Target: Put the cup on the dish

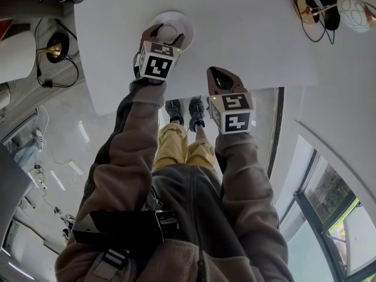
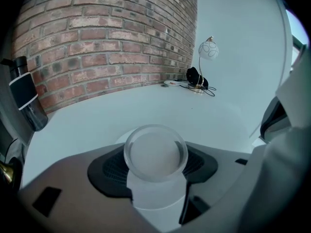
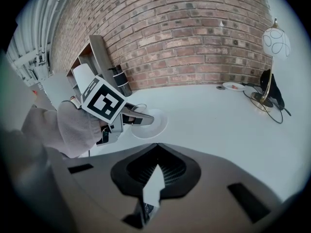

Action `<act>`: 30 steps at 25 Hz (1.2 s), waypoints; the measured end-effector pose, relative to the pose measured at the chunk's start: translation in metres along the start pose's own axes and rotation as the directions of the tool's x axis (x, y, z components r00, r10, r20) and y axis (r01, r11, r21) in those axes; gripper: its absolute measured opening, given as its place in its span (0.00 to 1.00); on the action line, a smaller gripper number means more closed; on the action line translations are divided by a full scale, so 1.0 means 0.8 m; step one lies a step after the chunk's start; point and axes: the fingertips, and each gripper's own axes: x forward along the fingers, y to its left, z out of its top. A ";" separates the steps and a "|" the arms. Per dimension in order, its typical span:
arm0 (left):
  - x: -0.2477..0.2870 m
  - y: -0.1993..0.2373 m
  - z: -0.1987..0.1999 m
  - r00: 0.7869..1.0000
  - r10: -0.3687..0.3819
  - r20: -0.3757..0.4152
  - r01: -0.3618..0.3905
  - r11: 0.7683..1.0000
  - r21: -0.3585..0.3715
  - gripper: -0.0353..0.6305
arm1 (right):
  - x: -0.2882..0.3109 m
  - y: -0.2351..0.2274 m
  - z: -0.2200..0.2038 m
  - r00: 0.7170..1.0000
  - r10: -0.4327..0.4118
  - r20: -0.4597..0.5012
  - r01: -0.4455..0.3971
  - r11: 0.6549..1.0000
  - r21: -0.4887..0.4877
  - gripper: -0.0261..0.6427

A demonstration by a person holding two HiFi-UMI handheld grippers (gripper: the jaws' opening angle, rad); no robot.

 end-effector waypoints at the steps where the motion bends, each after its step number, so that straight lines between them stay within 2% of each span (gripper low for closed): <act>1: -0.001 -0.001 0.000 1.000 -0.003 0.002 0.003 1.000 0.003 0.45 | -0.002 0.000 0.000 1.000 0.000 0.003 0.000 1.000 0.002 0.04; 10: -0.045 -0.010 -0.005 1.000 -0.009 0.003 0.009 0.999 0.036 0.46 | -0.020 0.007 0.009 0.999 0.011 0.035 -0.011 1.000 -0.008 0.04; 13: -0.086 -0.016 -0.003 0.999 0.002 0.042 -0.002 1.000 0.005 0.46 | -0.034 0.013 0.019 0.998 0.016 0.059 -0.015 1.000 -0.019 0.04; 17: -0.145 -0.016 0.022 0.989 0.043 0.140 -0.034 0.997 -0.063 0.46 | -0.058 0.023 0.062 0.989 0.026 0.144 -0.020 0.999 -0.048 0.04; 20: -0.189 -0.017 0.047 0.976 0.075 0.206 -0.060 0.995 -0.076 0.44 | -0.086 0.037 0.099 0.976 0.035 0.213 -0.019 0.997 -0.074 0.04; 21: -0.204 -0.016 0.056 0.969 0.089 0.228 -0.072 0.994 -0.082 0.38 | -0.096 0.043 0.111 0.971 0.038 0.236 -0.019 0.996 -0.083 0.04; 23: -0.235 -0.013 0.076 0.955 0.115 0.272 -0.094 0.992 -0.090 0.38 | -0.117 0.055 0.136 0.959 0.049 0.280 -0.019 0.994 -0.106 0.04; 25: -0.263 -0.011 0.096 0.940 0.139 0.311 -0.118 0.989 -0.087 0.38 | -0.138 0.068 0.159 0.945 0.061 0.320 -0.017 0.990 -0.137 0.04; 27: -0.291 -0.010 0.115 0.923 0.163 0.349 -0.141 0.986 -0.088 0.31 | -0.159 0.080 0.178 0.932 0.072 0.356 -0.014 0.986 -0.164 0.04; 30: -0.333 -0.016 0.138 0.896 0.195 0.399 -0.169 0.981 -0.100 0.30 | -0.194 0.097 0.200 0.909 0.088 0.408 -0.010 0.982 -0.191 0.04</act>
